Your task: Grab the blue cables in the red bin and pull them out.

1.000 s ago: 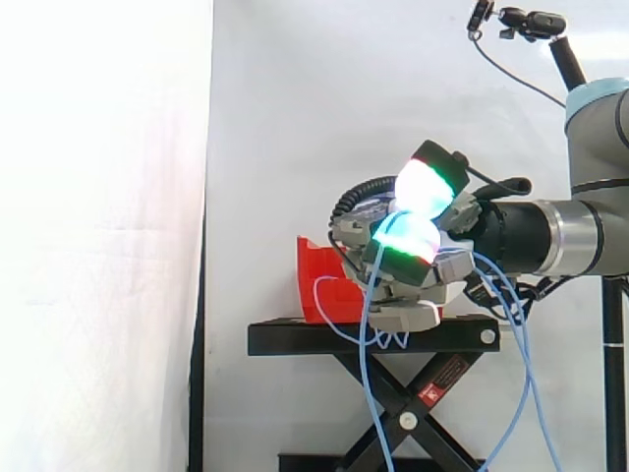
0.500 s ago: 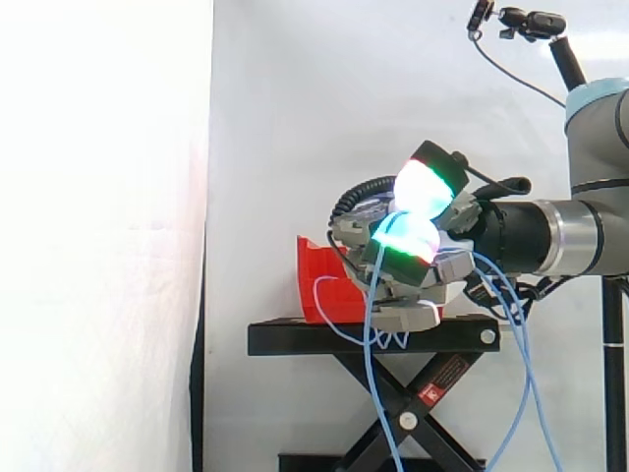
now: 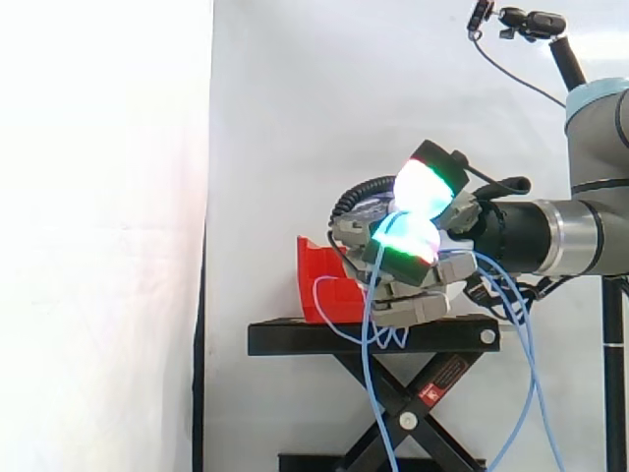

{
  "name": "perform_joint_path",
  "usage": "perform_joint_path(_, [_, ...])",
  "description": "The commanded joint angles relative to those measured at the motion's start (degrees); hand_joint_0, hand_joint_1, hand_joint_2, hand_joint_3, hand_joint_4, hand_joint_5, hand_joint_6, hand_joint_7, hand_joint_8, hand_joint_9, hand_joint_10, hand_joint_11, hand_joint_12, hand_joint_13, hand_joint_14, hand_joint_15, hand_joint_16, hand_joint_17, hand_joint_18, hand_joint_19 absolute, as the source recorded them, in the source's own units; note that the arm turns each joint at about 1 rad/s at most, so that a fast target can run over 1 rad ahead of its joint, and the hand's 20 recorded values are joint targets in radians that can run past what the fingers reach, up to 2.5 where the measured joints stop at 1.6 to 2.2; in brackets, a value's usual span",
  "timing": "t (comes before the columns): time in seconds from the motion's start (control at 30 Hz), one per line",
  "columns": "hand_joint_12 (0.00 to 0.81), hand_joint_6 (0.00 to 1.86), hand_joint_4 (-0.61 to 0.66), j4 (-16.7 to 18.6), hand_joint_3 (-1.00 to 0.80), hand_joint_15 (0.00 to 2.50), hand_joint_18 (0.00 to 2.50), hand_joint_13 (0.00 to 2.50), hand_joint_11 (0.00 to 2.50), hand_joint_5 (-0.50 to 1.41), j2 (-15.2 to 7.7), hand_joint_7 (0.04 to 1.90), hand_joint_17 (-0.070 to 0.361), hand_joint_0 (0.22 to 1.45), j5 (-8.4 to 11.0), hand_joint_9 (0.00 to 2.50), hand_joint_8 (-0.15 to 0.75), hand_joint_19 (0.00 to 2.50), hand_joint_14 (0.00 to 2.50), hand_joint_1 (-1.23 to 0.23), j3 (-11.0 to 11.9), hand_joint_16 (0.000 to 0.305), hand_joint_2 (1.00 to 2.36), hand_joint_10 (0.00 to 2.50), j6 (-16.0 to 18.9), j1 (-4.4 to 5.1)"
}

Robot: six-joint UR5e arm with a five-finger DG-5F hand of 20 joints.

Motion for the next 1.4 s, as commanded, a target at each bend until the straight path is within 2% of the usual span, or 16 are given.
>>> perform_joint_path(0.0, [0.324, 1.61, 0.05, -0.04, -0.42, 0.05, 1.33, 1.11, 1.04, 0.52, 0.01, 0.12, 0.071, 1.08, 0.0, 0.77, 0.353, 1.39, 2.5, -1.0, 0.0, 0.032, 1.02, 0.99, 0.0, 0.0])
perform_joint_path(0.1, [0.32, 1.61, 0.05, 0.05, -0.42, 0.13, 1.19, 1.1, 1.16, 0.53, 0.01, 0.11, 0.084, 1.07, 0.0, 0.82, 0.346, 1.18, 2.5, -1.01, 0.0, 0.037, 1.01, 0.79, 0.0, 0.0])
perform_joint_path(0.3, [0.319, 1.61, 0.04, -0.04, -0.41, 0.18, 1.05, 1.12, 1.25, 0.54, 0.01, 0.13, 0.092, 1.07, 0.0, 0.86, 0.339, 1.01, 2.5, -1.01, 0.0, 0.041, 1.01, 0.62, 0.0, 0.0])
perform_joint_path(0.97, [0.313, 1.6, 0.05, -0.04, -0.41, 0.25, 1.0, 1.16, 1.32, 0.56, 0.01, 0.13, 0.093, 1.06, 0.0, 0.93, 0.333, 0.87, 2.5, -1.01, 0.0, 0.041, 1.01, 0.38, 0.0, 0.0])
perform_joint_path(1.37, [0.308, 1.6, 0.05, 0.05, -0.42, 0.27, 1.0, 1.16, 1.37, 0.55, 0.01, 0.13, 0.089, 1.06, 0.0, 0.97, 0.325, 0.92, 2.5, -1.01, 0.0, 0.039, 1.01, 0.29, 0.0, 0.0])
